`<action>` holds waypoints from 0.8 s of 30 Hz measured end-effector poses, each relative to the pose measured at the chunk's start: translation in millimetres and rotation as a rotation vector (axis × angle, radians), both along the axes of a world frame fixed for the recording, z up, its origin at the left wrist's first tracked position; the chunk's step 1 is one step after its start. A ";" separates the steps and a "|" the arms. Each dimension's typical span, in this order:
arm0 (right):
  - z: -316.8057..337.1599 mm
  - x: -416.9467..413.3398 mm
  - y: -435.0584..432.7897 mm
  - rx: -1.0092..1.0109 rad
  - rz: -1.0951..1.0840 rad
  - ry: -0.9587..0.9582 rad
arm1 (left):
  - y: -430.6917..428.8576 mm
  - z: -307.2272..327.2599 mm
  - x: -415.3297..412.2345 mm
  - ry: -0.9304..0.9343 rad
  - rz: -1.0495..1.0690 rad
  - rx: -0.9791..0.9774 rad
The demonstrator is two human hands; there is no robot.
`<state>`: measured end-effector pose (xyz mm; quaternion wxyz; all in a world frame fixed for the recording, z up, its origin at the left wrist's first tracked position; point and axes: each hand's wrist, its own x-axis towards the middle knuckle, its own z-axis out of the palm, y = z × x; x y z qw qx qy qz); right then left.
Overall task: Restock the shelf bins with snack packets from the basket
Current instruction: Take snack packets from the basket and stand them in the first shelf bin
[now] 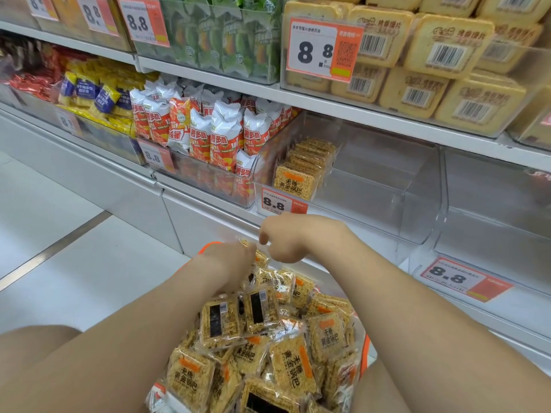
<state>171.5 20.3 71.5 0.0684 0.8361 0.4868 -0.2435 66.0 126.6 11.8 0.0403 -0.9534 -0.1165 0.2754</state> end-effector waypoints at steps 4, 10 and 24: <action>16.4 6.6 -13.3 0.118 -0.091 -0.046 | 9.0 33.7 10.2 -0.178 0.139 -0.208; 39.0 6.1 -34.4 0.249 -0.199 -0.030 | 17.6 62.0 9.3 -0.450 0.394 -0.759; 63.4 13.0 -56.6 0.794 -0.669 0.470 | 0.0 89.9 10.0 -0.890 0.823 -1.184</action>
